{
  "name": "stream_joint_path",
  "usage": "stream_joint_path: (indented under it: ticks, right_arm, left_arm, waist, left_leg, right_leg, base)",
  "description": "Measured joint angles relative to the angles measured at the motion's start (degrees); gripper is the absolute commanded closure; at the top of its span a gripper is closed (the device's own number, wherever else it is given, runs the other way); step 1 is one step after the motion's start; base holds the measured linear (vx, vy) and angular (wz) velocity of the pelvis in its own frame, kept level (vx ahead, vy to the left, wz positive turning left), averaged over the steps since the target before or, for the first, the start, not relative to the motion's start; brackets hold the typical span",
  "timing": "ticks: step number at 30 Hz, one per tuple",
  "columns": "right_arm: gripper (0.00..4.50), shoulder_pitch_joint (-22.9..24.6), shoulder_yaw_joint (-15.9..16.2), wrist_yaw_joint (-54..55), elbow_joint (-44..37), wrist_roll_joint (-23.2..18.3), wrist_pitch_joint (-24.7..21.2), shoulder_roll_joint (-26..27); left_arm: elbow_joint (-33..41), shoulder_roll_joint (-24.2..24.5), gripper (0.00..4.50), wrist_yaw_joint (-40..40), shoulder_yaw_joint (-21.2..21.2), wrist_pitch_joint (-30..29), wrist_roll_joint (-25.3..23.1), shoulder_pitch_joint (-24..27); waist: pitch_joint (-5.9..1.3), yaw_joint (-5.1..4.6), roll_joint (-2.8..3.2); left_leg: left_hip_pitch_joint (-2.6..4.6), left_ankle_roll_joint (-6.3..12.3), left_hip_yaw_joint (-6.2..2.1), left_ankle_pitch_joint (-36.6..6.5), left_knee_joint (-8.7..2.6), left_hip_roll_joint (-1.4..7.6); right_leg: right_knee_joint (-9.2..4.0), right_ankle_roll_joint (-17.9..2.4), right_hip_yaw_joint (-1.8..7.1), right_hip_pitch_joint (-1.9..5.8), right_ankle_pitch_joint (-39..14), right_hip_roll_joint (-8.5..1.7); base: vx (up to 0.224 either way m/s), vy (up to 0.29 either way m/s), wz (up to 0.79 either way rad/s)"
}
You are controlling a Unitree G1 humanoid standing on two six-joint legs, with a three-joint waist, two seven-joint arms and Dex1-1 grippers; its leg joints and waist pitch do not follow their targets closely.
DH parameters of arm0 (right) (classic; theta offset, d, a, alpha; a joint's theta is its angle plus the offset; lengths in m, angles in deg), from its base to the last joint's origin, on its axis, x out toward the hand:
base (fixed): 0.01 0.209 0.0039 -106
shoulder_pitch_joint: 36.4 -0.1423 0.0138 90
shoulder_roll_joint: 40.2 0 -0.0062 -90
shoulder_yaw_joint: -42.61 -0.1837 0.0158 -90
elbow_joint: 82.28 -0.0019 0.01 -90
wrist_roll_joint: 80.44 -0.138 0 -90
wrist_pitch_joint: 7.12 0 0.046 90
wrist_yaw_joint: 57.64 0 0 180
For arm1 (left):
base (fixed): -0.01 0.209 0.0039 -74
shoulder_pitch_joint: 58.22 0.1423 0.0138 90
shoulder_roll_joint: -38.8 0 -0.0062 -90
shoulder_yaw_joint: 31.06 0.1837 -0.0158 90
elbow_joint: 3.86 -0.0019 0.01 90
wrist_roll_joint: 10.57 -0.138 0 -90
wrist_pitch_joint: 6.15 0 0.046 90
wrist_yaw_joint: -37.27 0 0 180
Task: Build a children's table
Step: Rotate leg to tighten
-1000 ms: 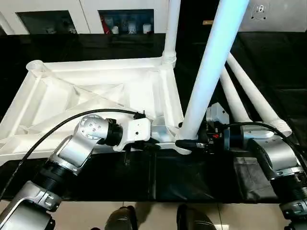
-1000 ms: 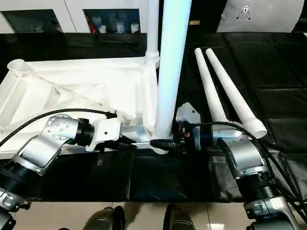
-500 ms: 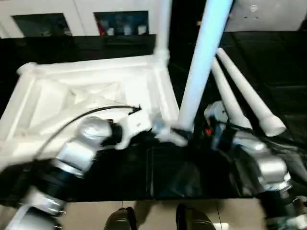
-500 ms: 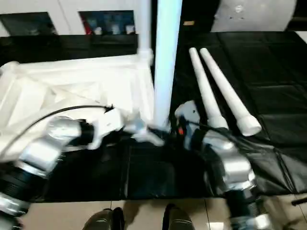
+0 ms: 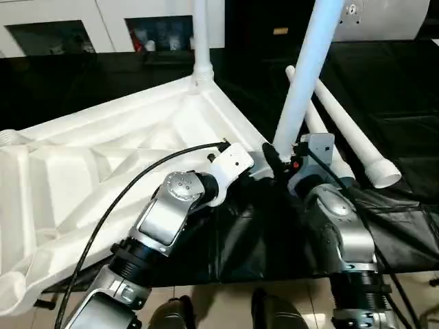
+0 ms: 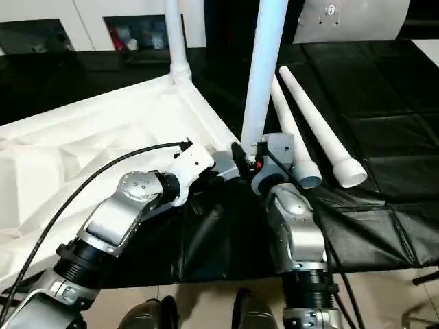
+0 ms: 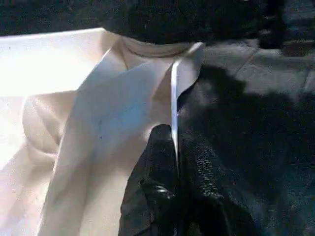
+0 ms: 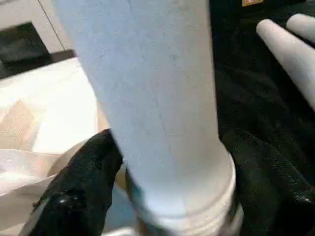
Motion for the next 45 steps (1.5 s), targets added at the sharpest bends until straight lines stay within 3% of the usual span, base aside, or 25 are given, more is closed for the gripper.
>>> stream_joint_path:
  ticks: [7,12,13,14,19,26,33,37,40,45]
  right_arm:
    - [0.17,0.0,1.2,-1.5,-0.1,-0.2,0.7,-1.1]
    - [0.03,1.4,1.2,-3.4,-1.6,-0.9,0.9,-2.6]
    - [0.03,2.8,0.8,-5.1,-3.3,-2.3,1.1,-4.1]
    - [0.00,3.8,0.4,-6.5,-5.0,-3.4,1.2,-4.7]
    - [0.00,4.6,-0.5,-15.2,-12.9,-10.0,-1.7,-10.4]
    - [0.00,4.2,-1.5,-24.5,-14.9,-15.7,-4.4,-16.2]
    - [0.00,-1.7,-0.4,-28.5,-11.3,-16.8,-6.0,-18.5]
    - [0.00,-5.9,1.9,-32.0,-6.6,-16.1,-5.8,-20.4]
    - [0.00,-10.7,4.2,-33.9,0.2,-13.1,-2.9,-20.9]
    - [0.00,-19.7,4.8,-33.2,14.7,-8.5,3.9,-21.4]
  left_arm:
    - [-0.6,0.9,4.50,1.0,-0.2,2.3,0.1,-0.3]
    - [-2.1,0.5,4.50,1.4,-0.1,3.6,0.2,-0.9]
    - [-2.8,0.2,4.50,1.3,-0.5,4.1,0.8,-1.2]
    - [-3.2,0.1,4.06,1.3,-1.0,4.4,1.4,-1.2]
    - [-1.8,-1.6,3.66,0.0,-5.5,6.2,5.8,-1.0]
    - [3.8,4.3,3.66,3.9,-8.5,3.4,9.1,2.9]
    - [11.5,16.3,3.66,9.9,-10.5,-2.9,10.3,8.9]
    - [15.7,20.0,3.66,12.1,-12.0,-5.9,11.2,10.8]
    - [19.8,22.4,3.66,13.5,-12.6,-8.4,12.8,11.6]
    - [22.0,23.7,3.66,14.3,-12.5,-10.0,13.8,12.5]
  waist:
    - [-0.04,0.29,0.07]
    - [-0.09,0.94,0.15]
    - [-0.09,1.09,0.24]
    - [-0.06,1.13,0.30]
    - [-0.04,0.94,0.36]
    - [-0.08,0.77,0.45]
    - [-0.08,0.72,0.48]
    - [-0.08,0.88,0.49]
    - [-0.08,1.00,0.49]
    - [-0.03,0.98,0.56]
  left_leg:
    - [-0.01,-0.01,-0.01,0.0,-0.22,0.01]
    - [0.02,-0.01,-0.01,0.0,-0.38,0.05]
    - [0.02,-0.01,-0.01,0.0,-0.41,0.05]
    - [0.01,-0.01,0.00,0.0,-0.40,0.04]
    - [-0.18,0.01,-0.01,0.0,-0.19,0.07]
    - [-0.16,0.00,-0.04,0.0,-0.23,0.21]
    - [-0.16,-0.02,-0.02,0.0,-0.21,0.24]
    - [-0.14,-0.02,-0.02,0.0,-0.20,0.25]
    - [-0.10,-0.03,-0.02,0.0,-0.14,0.23]
    - [-0.14,-0.03,-0.01,0.0,0.04,0.22]
  right_leg:
    - [0.07,0.1,0.00,-0.03,0.5,0.01]
    - [0.13,-0.1,-0.05,-0.08,0.6,0.04]
    - [0.13,0.1,-0.04,-0.08,0.5,0.04]
    - [0.13,0.2,-0.04,-0.08,0.5,0.04]
    - [0.10,0.2,-0.05,-0.14,0.5,0.04]
    - [0.11,0.2,-0.17,-0.19,0.5,0.14]
    - [0.12,0.1,-0.15,-0.19,0.5,0.17]
    - [0.13,0.1,-0.15,-0.17,0.6,0.17]
    - [0.18,0.1,-0.12,-0.14,0.6,0.16]
    - [0.24,-0.1,-0.09,-0.15,0.7,0.14]
  base:
    - [0.000,0.000,0.00]
    - [0.000,0.000,0.00]
    - [0.000,0.000,0.00]
    - [0.000,0.000,0.00]
    - [0.000,0.000,0.00]
    - [0.000,0.000,0.00]
    - [0.000,0.000,0.00]
    - [0.000,0.000,0.00]
    - [0.000,0.000,0.00]
    - [0.000,0.000,0.00]
